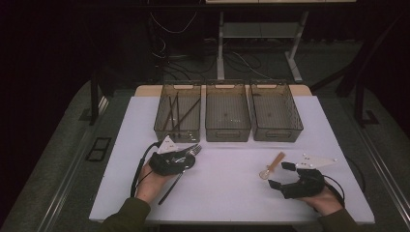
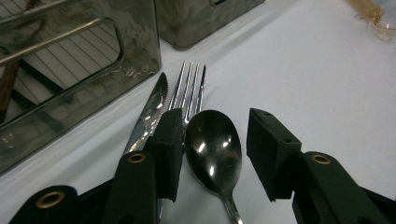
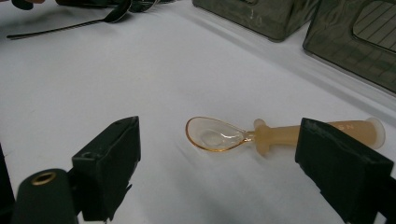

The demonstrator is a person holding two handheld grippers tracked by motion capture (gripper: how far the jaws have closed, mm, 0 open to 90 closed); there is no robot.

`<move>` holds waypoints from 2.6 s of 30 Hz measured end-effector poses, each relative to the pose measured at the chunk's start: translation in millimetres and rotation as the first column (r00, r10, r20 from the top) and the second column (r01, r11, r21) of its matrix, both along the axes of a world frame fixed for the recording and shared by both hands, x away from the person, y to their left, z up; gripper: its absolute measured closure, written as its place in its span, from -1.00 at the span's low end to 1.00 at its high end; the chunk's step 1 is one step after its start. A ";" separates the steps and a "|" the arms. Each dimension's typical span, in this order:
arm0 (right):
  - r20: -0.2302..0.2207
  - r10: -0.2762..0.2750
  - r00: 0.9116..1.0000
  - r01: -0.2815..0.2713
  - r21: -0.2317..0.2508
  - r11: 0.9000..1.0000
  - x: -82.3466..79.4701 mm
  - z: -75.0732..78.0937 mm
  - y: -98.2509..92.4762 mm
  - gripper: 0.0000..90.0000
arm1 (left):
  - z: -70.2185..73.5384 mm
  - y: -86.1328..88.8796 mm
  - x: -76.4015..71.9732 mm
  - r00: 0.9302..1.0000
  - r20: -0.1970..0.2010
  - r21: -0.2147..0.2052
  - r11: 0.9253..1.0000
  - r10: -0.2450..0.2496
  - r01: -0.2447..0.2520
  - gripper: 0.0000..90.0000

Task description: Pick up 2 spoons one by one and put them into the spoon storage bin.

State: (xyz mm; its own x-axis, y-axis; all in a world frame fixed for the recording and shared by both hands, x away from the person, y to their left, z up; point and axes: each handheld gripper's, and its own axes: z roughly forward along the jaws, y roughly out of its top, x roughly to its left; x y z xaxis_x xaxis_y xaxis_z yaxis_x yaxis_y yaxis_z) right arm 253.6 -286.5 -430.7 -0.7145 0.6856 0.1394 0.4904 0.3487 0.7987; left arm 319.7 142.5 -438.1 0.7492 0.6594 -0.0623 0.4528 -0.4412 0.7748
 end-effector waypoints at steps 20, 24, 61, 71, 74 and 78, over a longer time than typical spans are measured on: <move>0.000 0.002 1.000 -0.002 -0.001 1.000 -0.5 0.4 0.3 -0.68 | -9.0 -10.8 3.7 0.998 -0.044 0.066 0.997 -0.040 0.043 0.21; -0.001 0.001 1.000 -0.001 -0.001 1.000 -0.7 0.7 -0.1 -0.68 | -9.4 -9.3 4.4 0.998 -0.049 0.073 0.997 -0.033 0.036 0.26; 0.002 0.002 1.000 -0.002 -0.002 1.000 -0.6 0.8 0.0 -0.68 | 2.3 -13.8 -5.8 0.993 -0.026 0.107 0.988 -0.111 0.113 0.96; 0.009 0.000 1.000 0.000 0.005 1.000 -0.5 0.6 -0.6 -0.68 | 4.1 -14.8 -6.6 0.992 -0.041 0.090 0.988 -0.123 0.127 0.97; 0.012 -0.006 1.000 0.006 0.010 1.000 -0.6 0.2 -0.7 -0.68 | 6.2 -13.6 -7.2 0.992 -0.036 0.080 0.989 -0.120 0.123 0.97; 0.012 -0.015 1.000 0.015 0.017 1.000 -0.4 -0.4 -1.1 -0.68 | 9.2 -11.3 -7.9 0.992 -0.031 0.071 0.990 -0.121 0.123 0.97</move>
State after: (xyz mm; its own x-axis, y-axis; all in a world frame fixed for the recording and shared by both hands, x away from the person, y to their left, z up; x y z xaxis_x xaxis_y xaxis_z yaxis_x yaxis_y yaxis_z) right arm 253.2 -287.6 -431.1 -0.7059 0.6939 0.1421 0.4855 0.3279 0.8104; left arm 311.8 131.2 -428.8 0.8232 0.5665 -0.0385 0.4117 -0.5488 0.7276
